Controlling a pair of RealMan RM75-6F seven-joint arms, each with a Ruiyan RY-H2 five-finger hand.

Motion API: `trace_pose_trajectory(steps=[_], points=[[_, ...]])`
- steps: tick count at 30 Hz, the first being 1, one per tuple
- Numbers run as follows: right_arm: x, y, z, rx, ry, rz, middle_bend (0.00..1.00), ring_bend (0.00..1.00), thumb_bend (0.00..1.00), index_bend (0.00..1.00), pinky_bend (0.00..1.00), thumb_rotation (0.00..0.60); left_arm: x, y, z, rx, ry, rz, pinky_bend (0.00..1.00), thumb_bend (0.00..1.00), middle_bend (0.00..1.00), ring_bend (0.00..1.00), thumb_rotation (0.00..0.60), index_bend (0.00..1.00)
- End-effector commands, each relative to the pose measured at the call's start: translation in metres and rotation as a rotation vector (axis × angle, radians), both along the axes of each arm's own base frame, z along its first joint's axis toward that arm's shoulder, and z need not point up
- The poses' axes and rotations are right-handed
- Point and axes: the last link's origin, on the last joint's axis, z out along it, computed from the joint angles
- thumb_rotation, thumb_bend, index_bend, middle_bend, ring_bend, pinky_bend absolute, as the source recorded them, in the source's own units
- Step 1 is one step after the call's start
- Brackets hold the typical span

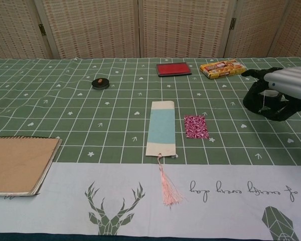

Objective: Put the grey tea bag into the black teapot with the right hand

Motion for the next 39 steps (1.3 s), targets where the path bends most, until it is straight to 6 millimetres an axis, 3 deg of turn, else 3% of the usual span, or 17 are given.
trace_pose_trajectory(steps=[1,6,16,18,22,24,33,36,39], points=[[-0.001,0.003,-0.011,0.033,0.023,0.005,0.01,0.00,0.46,0.66,0.00,0.600,0.000,0.000,0.001,0.002,-0.002,-0.002,0.01,0.34,0.04,0.07,0.600,0.00],[-0.002,0.005,-0.021,0.049,0.039,0.013,0.01,0.00,0.46,0.66,0.00,0.600,0.000,0.000,0.000,-0.001,0.002,-0.001,0.01,0.34,0.04,0.07,0.600,0.00],[-0.012,-0.003,-0.021,0.022,0.030,-0.025,0.01,0.00,0.46,0.65,0.00,0.600,0.000,0.000,0.000,-0.002,0.003,-0.002,0.01,0.34,0.04,0.07,0.600,0.00],[-0.014,-0.002,-0.022,0.042,0.025,-0.029,0.00,0.00,0.46,0.54,0.00,0.600,0.000,0.000,0.000,-0.001,0.003,-0.001,0.01,0.34,0.04,0.07,0.600,0.00],[-0.018,-0.001,-0.018,0.067,0.038,-0.036,0.00,0.00,0.46,0.13,0.00,0.600,0.000,0.000,0.000,0.000,0.004,0.000,0.01,0.34,0.04,0.07,0.600,0.00],[-0.019,-0.001,-0.013,0.076,0.048,-0.048,0.00,0.00,0.46,0.02,0.00,0.600,0.000,0.000,0.000,0.000,0.004,-0.001,0.01,0.34,0.04,0.07,0.600,0.00],[-0.017,0.007,0.010,0.060,0.062,-0.071,0.00,0.00,0.41,0.00,0.00,0.600,0.000,0.000,-0.001,-0.001,0.009,0.002,0.01,0.34,0.04,0.07,0.600,0.00],[-0.010,0.014,0.027,0.038,0.030,-0.057,0.00,0.00,0.41,0.00,0.00,0.600,0.000,0.000,-0.001,0.002,0.009,0.000,0.01,0.34,0.04,0.08,0.600,0.00],[0.001,0.030,0.055,-0.013,-0.034,-0.025,0.00,0.00,0.41,0.00,0.00,0.600,0.000,0.000,-0.001,0.004,0.008,-0.001,0.01,0.34,0.04,0.08,0.600,0.00]])
